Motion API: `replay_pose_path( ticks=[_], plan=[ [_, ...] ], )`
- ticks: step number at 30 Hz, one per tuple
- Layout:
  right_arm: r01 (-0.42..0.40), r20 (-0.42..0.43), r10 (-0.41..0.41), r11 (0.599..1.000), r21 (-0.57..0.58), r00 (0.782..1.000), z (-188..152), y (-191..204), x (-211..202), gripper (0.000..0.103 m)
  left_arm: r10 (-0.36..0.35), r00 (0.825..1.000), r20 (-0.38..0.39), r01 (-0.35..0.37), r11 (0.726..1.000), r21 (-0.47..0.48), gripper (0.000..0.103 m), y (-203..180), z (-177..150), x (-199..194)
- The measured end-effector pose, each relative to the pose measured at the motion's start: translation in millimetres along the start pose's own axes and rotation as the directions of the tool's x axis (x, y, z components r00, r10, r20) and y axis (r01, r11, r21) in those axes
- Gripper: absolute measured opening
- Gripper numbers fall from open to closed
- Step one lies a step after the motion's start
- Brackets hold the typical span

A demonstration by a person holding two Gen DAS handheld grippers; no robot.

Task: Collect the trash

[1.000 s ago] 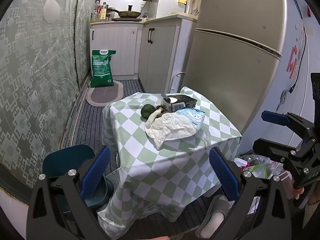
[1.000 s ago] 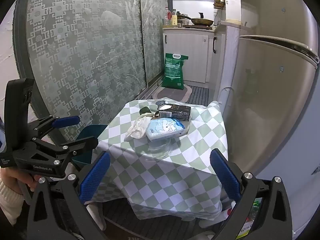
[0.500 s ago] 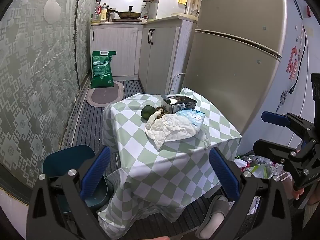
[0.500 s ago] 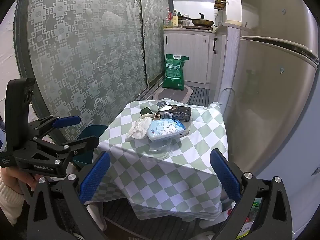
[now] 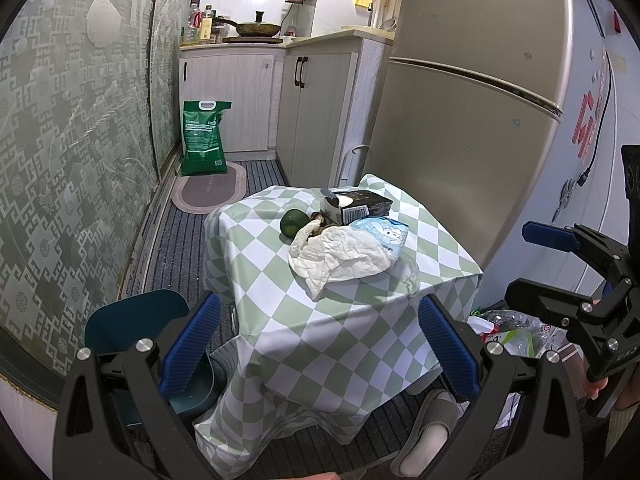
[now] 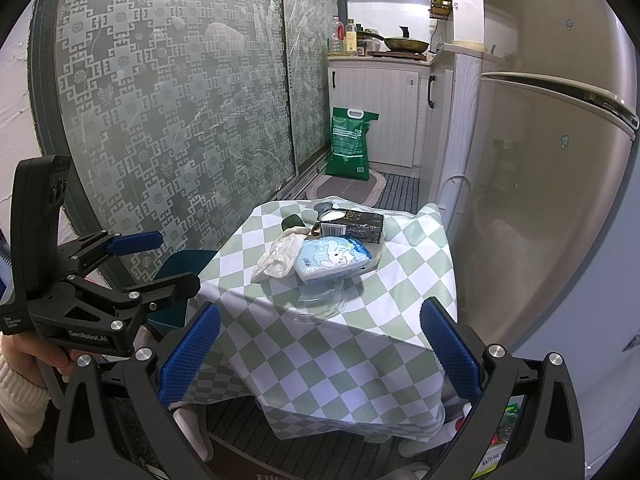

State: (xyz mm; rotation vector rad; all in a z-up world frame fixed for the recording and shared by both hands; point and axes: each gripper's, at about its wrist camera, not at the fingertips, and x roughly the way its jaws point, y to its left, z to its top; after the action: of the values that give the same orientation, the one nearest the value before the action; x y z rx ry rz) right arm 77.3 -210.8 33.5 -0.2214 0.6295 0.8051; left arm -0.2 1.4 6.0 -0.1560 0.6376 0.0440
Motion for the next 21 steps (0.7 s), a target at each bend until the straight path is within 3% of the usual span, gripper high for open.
replay_pose_path(
  ticks=[21],
  plan=[
    [0.000, -0.001, 0.000, 1.000, -0.003, 1.000, 0.8, 1.5, -2.1, 0.101, 0.001, 1.000, 0.001, -0.001, 1.000, 0.000, 0.100, -1.2, -1.6, 0.8]
  ],
)
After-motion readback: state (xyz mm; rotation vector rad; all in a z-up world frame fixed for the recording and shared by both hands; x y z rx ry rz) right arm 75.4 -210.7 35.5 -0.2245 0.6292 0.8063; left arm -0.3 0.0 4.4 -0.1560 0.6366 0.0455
